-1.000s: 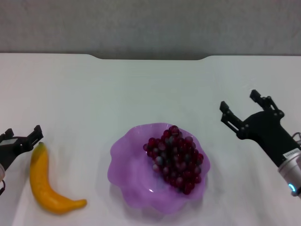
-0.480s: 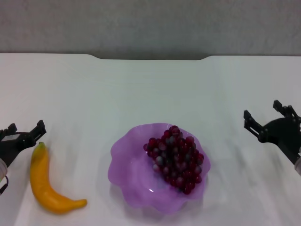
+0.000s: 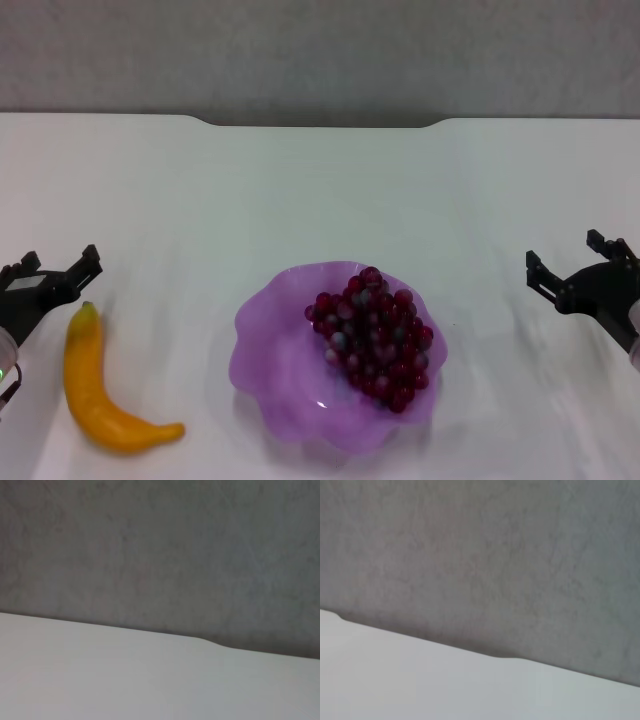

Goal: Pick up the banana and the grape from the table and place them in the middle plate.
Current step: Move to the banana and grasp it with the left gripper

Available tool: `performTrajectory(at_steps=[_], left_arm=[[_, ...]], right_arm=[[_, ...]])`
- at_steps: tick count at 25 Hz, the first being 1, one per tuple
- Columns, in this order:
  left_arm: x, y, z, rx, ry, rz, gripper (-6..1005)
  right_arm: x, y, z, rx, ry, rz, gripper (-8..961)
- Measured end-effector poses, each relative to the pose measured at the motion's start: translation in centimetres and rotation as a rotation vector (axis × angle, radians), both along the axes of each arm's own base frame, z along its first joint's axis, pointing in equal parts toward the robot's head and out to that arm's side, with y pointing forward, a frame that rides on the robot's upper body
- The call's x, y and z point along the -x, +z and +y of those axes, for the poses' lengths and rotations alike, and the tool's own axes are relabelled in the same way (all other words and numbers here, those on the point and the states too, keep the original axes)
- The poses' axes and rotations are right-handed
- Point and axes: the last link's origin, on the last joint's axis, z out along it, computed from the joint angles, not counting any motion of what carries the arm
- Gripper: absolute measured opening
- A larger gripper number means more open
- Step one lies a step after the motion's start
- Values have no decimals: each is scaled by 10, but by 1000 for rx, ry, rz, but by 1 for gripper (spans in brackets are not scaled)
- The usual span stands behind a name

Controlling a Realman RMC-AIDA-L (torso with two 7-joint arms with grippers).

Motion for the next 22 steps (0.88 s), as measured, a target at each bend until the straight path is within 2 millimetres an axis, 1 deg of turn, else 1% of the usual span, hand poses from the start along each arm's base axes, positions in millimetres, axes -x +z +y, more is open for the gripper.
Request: performTrajectory(at_steps=[4, 7, 10, 12, 14, 15, 22], left_arm=[[-5, 2, 2, 0, -21, -33, 846], [-15, 8, 7, -1, -61, -46, 846], [-27, 9, 14, 19, -62, -15, 845], [-37, 12, 20, 45, -22, 48, 845], [-44, 15, 22, 67, 30, 104, 845], [-51, 16, 22, 78, 58, 135, 845], [-88, 19, 14, 170, 250, 236, 844]], right_arm=[[-2, -2, 0, 12, -8, -9, 892], [-2, -2, -1, 15, -11, -12, 892], [-7, -3, -2, 23, -33, -19, 892], [-8, -3, -2, 30, -43, -24, 891], [-9, -4, -2, 32, -46, -25, 891], [-9, -3, -2, 32, -48, -26, 891], [-13, -3, -3, 37, -65, -36, 891]])
